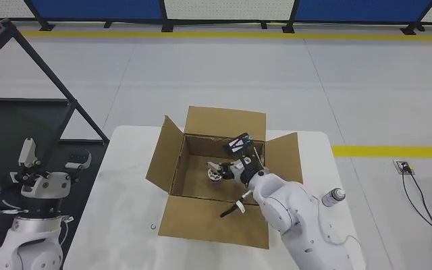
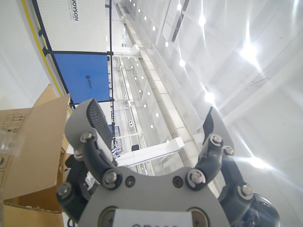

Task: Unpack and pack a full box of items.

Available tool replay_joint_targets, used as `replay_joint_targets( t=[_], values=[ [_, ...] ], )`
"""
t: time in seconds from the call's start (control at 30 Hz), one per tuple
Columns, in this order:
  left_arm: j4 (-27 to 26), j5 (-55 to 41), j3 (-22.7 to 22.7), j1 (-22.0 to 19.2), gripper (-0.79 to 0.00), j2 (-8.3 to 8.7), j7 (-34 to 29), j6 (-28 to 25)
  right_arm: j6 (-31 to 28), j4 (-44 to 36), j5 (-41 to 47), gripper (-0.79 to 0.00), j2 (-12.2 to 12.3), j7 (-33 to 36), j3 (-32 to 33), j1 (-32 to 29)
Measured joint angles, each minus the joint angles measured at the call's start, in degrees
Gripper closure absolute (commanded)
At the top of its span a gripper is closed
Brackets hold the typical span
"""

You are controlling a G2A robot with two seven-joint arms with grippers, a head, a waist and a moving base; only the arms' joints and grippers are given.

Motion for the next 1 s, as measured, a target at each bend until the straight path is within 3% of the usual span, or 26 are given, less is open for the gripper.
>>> replay_joint_targets(
  t=[0.23, 0.53, 0.77, 1.0],
  values=[
    [-0.08, 0.68, 1.30, -0.44, -0.785, 0.05, -0.64, 0.63, 6.77, -14.14, -5.40, -0.785, 1.37, -11.18, 9.37, -12.58],
    [0.10, 1.87, 3.32, -1.62, -0.785, 0.17, -1.58, 1.82, 15.00, -23.75, -5.61, -0.785, 2.03, -24.43, 21.84, -27.32],
    [0.27, 3.02, 5.30, -2.87, -0.785, 0.26, -2.20, 2.85, 15.49, -22.08, -2.28, -0.785, 2.39, -26.27, 31.06, -35.30],
    [0.12, 4.37, 7.26, -3.71, -0.785, 0.32, -2.37, 3.71, 19.73, -13.25, -1.04, -0.785, 2.36, -26.80, 36.23, -36.89]
  ],
)
